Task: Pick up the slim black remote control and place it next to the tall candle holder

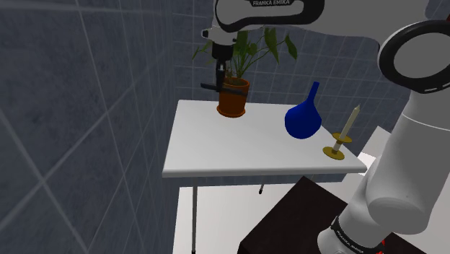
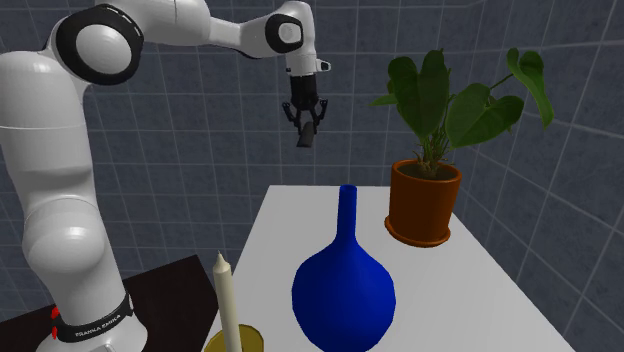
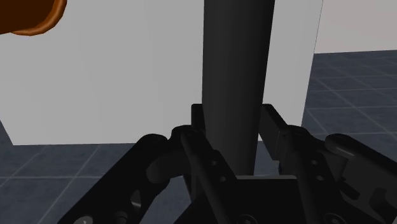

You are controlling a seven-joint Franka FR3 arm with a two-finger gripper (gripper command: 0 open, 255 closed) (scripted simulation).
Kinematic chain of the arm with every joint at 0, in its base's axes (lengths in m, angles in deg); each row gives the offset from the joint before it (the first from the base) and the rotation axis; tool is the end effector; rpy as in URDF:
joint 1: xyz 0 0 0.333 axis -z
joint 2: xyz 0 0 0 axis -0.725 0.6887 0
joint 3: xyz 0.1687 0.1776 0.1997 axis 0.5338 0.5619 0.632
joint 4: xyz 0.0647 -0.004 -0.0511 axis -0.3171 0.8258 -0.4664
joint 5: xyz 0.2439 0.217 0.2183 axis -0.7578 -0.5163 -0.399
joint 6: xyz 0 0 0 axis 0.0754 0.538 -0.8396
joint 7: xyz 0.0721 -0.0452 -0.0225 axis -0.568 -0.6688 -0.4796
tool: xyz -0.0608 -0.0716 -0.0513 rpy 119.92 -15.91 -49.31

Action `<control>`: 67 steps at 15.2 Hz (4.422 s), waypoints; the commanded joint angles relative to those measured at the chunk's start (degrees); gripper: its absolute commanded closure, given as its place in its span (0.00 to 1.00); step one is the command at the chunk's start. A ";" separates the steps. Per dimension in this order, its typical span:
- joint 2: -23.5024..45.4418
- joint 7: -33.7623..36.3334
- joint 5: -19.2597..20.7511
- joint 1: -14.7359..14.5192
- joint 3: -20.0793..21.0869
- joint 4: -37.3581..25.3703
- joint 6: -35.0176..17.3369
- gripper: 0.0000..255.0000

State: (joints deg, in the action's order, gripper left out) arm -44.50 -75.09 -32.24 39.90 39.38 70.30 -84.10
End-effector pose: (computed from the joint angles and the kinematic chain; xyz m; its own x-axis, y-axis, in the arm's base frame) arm 0.5949 0.0868 0.5827 0.6512 0.7588 0.0100 0.7558 -0.6497 0.0812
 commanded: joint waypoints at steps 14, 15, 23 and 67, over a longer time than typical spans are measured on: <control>1.04 -1.32 -0.07 0.38 -0.28 -12.03 10.95 1.00; -1.12 -2.20 -0.24 0.94 -0.66 -9.19 10.22 1.00; -15.67 -9.77 -0.53 4.76 -4.61 8.15 7.04 1.00; -42.99 -33.86 10.41 15.93 -24.28 46.87 -6.81 1.00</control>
State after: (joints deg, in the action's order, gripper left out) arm -87.28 -109.01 -21.98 55.73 15.19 116.28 -90.21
